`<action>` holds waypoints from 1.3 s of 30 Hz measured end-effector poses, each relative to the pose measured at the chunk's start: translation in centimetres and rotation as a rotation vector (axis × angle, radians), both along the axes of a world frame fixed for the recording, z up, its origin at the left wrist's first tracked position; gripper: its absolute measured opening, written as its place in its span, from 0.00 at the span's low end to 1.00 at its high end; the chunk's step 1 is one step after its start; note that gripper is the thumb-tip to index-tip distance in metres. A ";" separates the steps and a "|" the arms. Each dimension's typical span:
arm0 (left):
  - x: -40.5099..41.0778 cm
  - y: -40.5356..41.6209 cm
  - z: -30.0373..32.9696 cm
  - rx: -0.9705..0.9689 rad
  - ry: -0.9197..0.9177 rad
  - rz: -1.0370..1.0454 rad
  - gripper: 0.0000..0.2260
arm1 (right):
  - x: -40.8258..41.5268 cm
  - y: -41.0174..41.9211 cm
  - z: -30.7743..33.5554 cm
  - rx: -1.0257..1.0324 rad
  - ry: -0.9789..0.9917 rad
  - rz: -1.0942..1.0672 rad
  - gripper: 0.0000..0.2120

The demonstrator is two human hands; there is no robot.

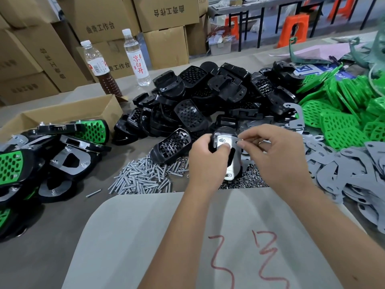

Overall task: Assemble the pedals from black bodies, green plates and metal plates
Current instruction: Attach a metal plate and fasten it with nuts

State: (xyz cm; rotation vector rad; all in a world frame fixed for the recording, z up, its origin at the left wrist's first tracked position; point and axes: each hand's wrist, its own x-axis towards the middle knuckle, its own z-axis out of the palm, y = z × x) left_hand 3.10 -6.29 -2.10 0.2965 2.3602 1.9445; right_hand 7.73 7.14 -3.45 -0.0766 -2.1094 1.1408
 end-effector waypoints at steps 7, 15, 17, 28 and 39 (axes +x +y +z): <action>-0.4 0.0 -0.9 -0.081 0.151 0.048 0.07 | -0.1 0.3 0.1 0.266 -0.023 -0.058 0.07; -0.1 0.2 -0.9 -0.114 0.236 0.065 0.04 | -0.2 0.5 0.4 0.350 -0.032 -0.085 0.08; -0.1 0.2 -0.9 -0.123 0.254 0.062 0.07 | -0.2 0.5 0.4 0.359 -0.021 -0.075 0.07; -0.5 0.2 -1.3 -0.056 0.190 0.031 0.07 | 0.0 1.4 -0.2 0.012 -0.044 0.157 0.09; -0.5 0.1 -1.3 0.032 0.049 -0.028 0.09 | -0.1 1.5 0.1 0.307 0.029 0.089 0.07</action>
